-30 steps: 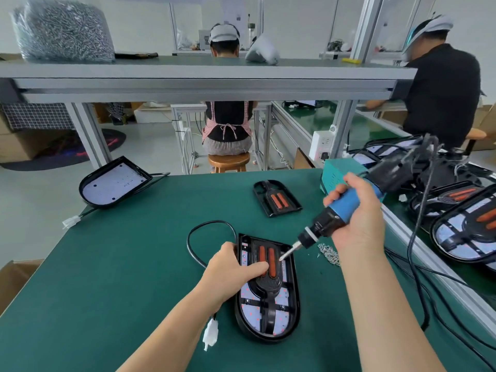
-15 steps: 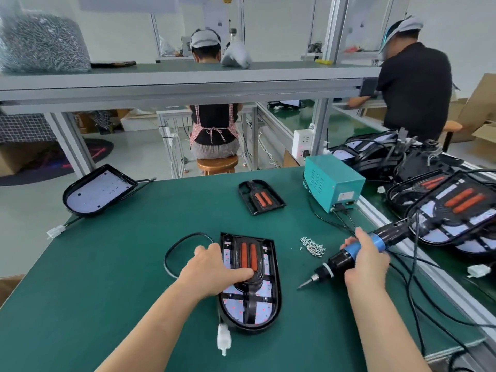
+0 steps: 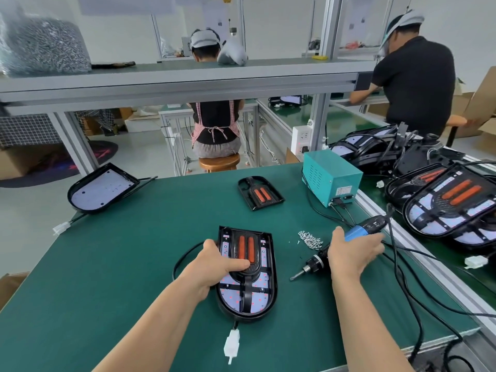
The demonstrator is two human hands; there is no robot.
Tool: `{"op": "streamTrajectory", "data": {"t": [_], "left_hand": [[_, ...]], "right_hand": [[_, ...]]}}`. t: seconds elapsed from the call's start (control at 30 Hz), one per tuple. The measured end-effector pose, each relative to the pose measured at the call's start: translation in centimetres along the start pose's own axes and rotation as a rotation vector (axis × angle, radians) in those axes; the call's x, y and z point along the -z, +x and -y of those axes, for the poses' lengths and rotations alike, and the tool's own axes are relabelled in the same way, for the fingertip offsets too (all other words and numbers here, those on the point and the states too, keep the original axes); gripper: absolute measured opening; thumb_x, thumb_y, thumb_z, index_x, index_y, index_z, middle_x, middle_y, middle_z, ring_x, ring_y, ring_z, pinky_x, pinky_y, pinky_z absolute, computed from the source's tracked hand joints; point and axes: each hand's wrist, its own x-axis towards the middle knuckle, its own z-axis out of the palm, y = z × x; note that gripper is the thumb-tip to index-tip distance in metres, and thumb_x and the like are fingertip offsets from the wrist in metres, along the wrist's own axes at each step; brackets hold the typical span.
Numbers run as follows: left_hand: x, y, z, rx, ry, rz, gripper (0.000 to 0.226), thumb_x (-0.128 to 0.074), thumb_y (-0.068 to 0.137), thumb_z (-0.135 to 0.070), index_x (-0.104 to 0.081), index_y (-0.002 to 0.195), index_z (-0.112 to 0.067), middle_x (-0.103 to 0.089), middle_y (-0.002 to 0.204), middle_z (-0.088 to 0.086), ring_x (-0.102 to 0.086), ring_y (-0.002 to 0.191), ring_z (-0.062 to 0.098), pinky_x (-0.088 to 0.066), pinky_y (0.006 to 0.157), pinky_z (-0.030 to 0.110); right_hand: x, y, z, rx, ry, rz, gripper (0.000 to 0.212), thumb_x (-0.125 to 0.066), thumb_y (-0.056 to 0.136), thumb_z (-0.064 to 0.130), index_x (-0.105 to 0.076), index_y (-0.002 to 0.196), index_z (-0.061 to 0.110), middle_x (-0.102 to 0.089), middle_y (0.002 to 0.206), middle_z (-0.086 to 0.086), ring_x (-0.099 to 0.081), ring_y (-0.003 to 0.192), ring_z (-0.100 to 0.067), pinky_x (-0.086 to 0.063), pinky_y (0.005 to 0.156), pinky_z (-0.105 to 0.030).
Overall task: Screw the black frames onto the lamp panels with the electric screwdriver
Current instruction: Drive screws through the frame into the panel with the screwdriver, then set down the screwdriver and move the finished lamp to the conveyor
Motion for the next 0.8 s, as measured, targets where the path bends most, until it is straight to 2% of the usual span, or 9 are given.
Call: {"op": "streamTrajectory", "data": {"t": [0.07, 0.17, 0.27, 0.37, 0.43, 0.53, 0.6, 0.67, 0.8], "left_hand": [[0.0, -0.1, 0.0, -0.004, -0.022, 0.01, 0.075, -0.092, 0.066, -0.024, -0.041, 0.12, -0.012, -0.063, 0.12, 0.007, -0.06, 0.111, 0.023, -0.047, 0.095, 0.04], [-0.2, -0.2, -0.1, 0.001, -0.041, 0.023, 0.083, -0.091, 0.058, -0.026, -0.04, 0.122, -0.012, -0.061, 0.122, 0.009, -0.059, 0.115, 0.027, -0.046, 0.102, 0.046], [-0.4, -0.3, -0.2, -0.016, -0.087, 0.038, 0.079, -0.092, 0.059, -0.024, -0.041, 0.119, -0.012, -0.064, 0.121, 0.01, -0.062, 0.111, 0.026, -0.048, 0.1, 0.045], [-0.6, -0.3, -0.2, -0.042, -0.15, 0.018, 0.086, -0.093, 0.063, -0.022, -0.038, 0.129, -0.01, -0.062, 0.123, 0.009, -0.061, 0.114, 0.027, -0.045, 0.106, 0.049], [-0.6, -0.2, -0.3, -0.085, -0.207, -0.019, 0.074, -0.091, 0.07, -0.017, -0.042, 0.124, -0.01, -0.065, 0.119, 0.008, -0.063, 0.111, 0.025, -0.046, 0.105, 0.048], [-0.5, -0.2, -1.1, -0.179, -0.321, -0.049, 0.06, -0.089, 0.072, -0.013, -0.048, 0.115, -0.015, -0.074, 0.105, 0.002, -0.073, 0.093, 0.016, -0.054, 0.085, 0.035], [-0.4, -0.5, -1.7, -0.241, -0.389, -0.061, 0.057, -0.088, 0.073, -0.011, -0.049, 0.114, -0.017, -0.077, 0.093, -0.005, -0.074, 0.084, 0.01, -0.052, 0.074, 0.028], [-0.2, -0.9, -2.2, -0.29, -0.436, -0.071, 0.055, -0.087, 0.074, -0.01, -0.049, 0.113, -0.02, -0.077, 0.088, -0.01, -0.075, 0.084, 0.011, -0.054, 0.076, 0.03], [0.3, -1.8, -2.5, -0.372, -0.481, -0.067, 0.054, -0.085, 0.077, -0.01, -0.049, 0.114, -0.024, -0.077, 0.095, -0.008, -0.075, 0.09, 0.015, -0.055, 0.079, 0.033]], "right_hand": [[0.0, -0.3, 0.2, 0.004, -0.012, -0.012, 0.084, -0.071, 0.091, 0.018, -0.018, 0.152, -0.005, -0.032, 0.146, -0.028, -0.036, 0.131, -0.044, -0.04, 0.108, -0.052], [0.4, -0.8, 0.2, 0.076, -0.052, -0.039, 0.091, -0.071, 0.092, 0.015, -0.01, 0.157, -0.006, -0.02, 0.157, -0.026, -0.027, 0.141, -0.042, -0.03, 0.117, -0.047], [0.9, -0.7, -0.5, 0.169, -0.085, -0.07, 0.081, -0.069, 0.093, 0.011, -0.02, 0.157, -0.002, -0.012, 0.163, -0.023, -0.018, 0.149, -0.04, -0.019, 0.124, -0.046], [1.1, -0.4, -0.8, 0.212, -0.067, -0.074, 0.07, -0.067, 0.093, 0.006, -0.032, 0.153, -0.001, -0.016, 0.162, -0.021, -0.02, 0.149, -0.038, -0.02, 0.123, -0.046], [1.1, -0.6, -0.9, 0.28, -0.075, -0.087, 0.065, -0.068, 0.091, 0.003, -0.039, 0.149, -0.002, -0.023, 0.159, -0.021, -0.026, 0.145, -0.038, -0.023, 0.122, -0.048], [0.8, -1.1, -0.8, 0.373, -0.088, -0.086, 0.058, -0.069, 0.089, 0.004, -0.048, 0.143, -0.003, -0.033, 0.153, -0.022, -0.035, 0.139, -0.041, -0.029, 0.117, -0.055], [0.8, -1.3, -0.8, 0.396, -0.078, -0.085, 0.056, -0.069, 0.09, 0.007, -0.05, 0.141, -0.003, -0.037, 0.151, -0.021, -0.037, 0.138, -0.04, -0.03, 0.115, -0.057], [0.8, -1.5, -0.7, 0.404, -0.029, -0.075, 0.053, -0.068, 0.091, 0.009, -0.05, 0.14, -0.002, -0.04, 0.148, -0.021, -0.037, 0.138, -0.038, -0.029, 0.117, -0.055], [1.1, -2.3, -0.1, 0.5, 0.113, -0.011, 0.056, -0.063, 0.091, 0.024, -0.05, 0.137, -0.005, -0.046, 0.139, -0.025, -0.04, 0.135, -0.035, -0.032, 0.116, -0.047]]}}
